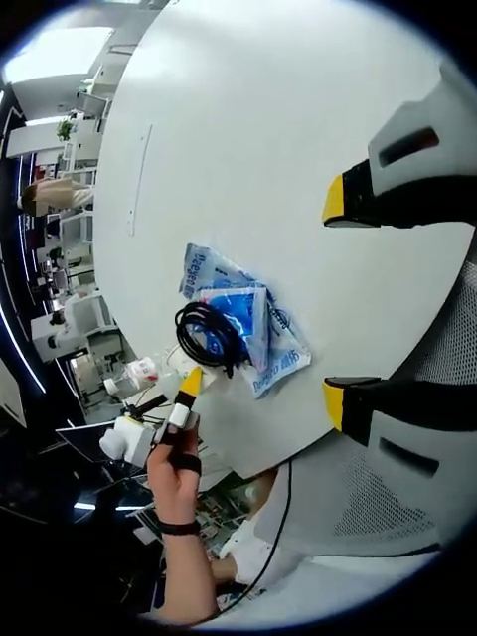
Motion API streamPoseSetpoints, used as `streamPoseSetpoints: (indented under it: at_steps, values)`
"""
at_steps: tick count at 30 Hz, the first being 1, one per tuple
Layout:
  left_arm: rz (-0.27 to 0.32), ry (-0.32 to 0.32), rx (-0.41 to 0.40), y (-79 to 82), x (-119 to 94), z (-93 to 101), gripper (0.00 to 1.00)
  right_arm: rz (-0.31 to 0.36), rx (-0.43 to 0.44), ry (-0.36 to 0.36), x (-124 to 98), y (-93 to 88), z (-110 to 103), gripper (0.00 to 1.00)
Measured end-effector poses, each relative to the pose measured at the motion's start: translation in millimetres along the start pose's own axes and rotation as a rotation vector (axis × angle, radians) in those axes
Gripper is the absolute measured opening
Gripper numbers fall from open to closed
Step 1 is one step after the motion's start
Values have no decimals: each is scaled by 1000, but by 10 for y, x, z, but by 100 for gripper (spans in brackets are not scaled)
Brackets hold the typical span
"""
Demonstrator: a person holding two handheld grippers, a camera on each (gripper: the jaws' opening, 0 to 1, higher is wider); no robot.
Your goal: Arrange the tabletop items into an orderly group along one side of the table until the central work area is clear of visible clutter.
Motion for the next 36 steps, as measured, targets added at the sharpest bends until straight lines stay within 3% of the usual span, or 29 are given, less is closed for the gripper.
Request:
streamPoseSetpoints:
  at_steps: [6,9,23,36]
  values:
    - [-32,1,9,-32,43,-4,39,5,-2,2,9,31,-7,60]
    - [-39,-20,-28,-40,67,-27,39,3,-3,5,21,26,-20,60]
    - [-39,-19,-28,-86,76,-92,36,12,-10,-3,-18,30,-5,60]
    - [-17,-18,-38,-226,-55,-171,36,25,-9,19,4,59,-77,59]
Point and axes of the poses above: the point that each gripper's makers call its tool centre point, and the gripper's own axes: x roughly forward along the fingers, z roughly to its right, y roughly out of its top, the point moved 4 cm from there along -x, roughly backward along the fingers, and after that the axes turned 15 degrees about -z, right-handed, at the moved point
